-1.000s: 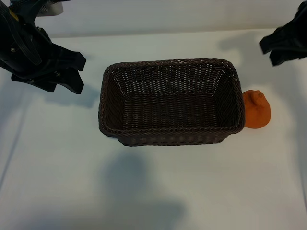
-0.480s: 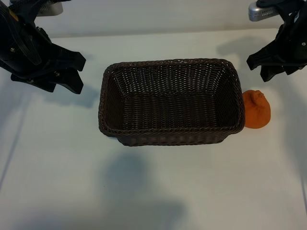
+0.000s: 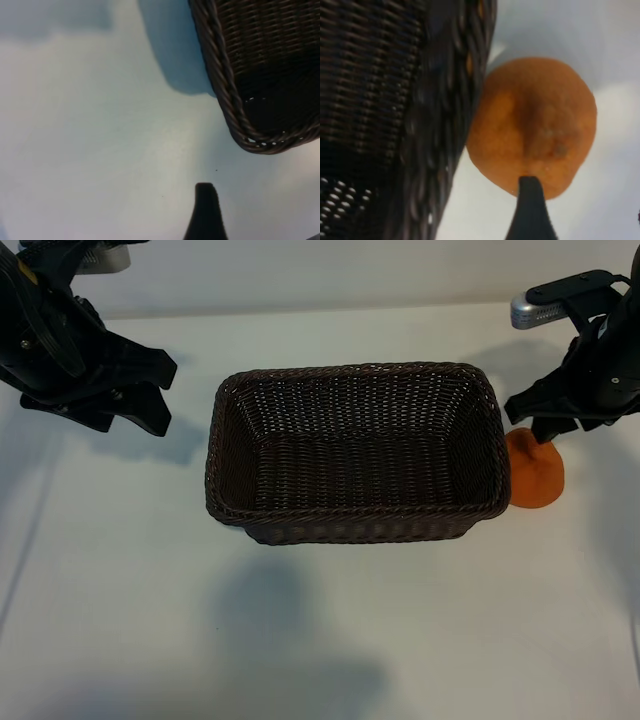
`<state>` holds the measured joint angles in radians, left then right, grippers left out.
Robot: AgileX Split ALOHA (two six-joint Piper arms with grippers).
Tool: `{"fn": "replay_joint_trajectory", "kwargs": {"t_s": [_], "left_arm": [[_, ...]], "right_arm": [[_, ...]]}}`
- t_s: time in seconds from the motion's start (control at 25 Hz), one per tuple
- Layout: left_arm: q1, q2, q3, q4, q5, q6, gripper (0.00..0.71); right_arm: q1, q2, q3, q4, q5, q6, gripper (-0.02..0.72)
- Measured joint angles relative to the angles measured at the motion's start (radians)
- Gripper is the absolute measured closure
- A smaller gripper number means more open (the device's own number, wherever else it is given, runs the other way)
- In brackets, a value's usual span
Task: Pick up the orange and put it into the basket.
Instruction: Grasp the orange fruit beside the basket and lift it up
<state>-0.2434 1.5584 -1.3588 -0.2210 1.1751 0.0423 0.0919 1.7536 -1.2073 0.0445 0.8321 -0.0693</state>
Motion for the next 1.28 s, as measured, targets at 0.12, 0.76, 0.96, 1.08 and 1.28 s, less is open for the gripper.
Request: {"fn": "replay_joint_trajectory", "kwargs": {"t_s": [0.12,0.76,0.96,1.08,1.28], "left_arm": [[0.000,0.000,0.000,0.001,0.000,0.000,0.137],[0.000,0.000,0.000,0.003,0.000,0.000,0.137],[0.000,0.000,0.000,0.007,0.000,0.003,0.137],[0.000,0.000,0.000,0.008,0.000,0.003,0.137],[0.000,0.000,0.000,0.009,0.000,0.003,0.137]], "right_arm": [[0.000,0.002,0.002,0.009,-0.018,0.000,0.214],[0.000,0.167,0.002,0.011,-0.080,0.000,0.214],[0.000,0.167,0.002,0.021,-0.085,0.000,0.302],[0.000,0.167,0.002,0.018,-0.083,0.000,0.547],[0.000,0.144,0.002,-0.015,-0.068,0.007,0.612]]}}
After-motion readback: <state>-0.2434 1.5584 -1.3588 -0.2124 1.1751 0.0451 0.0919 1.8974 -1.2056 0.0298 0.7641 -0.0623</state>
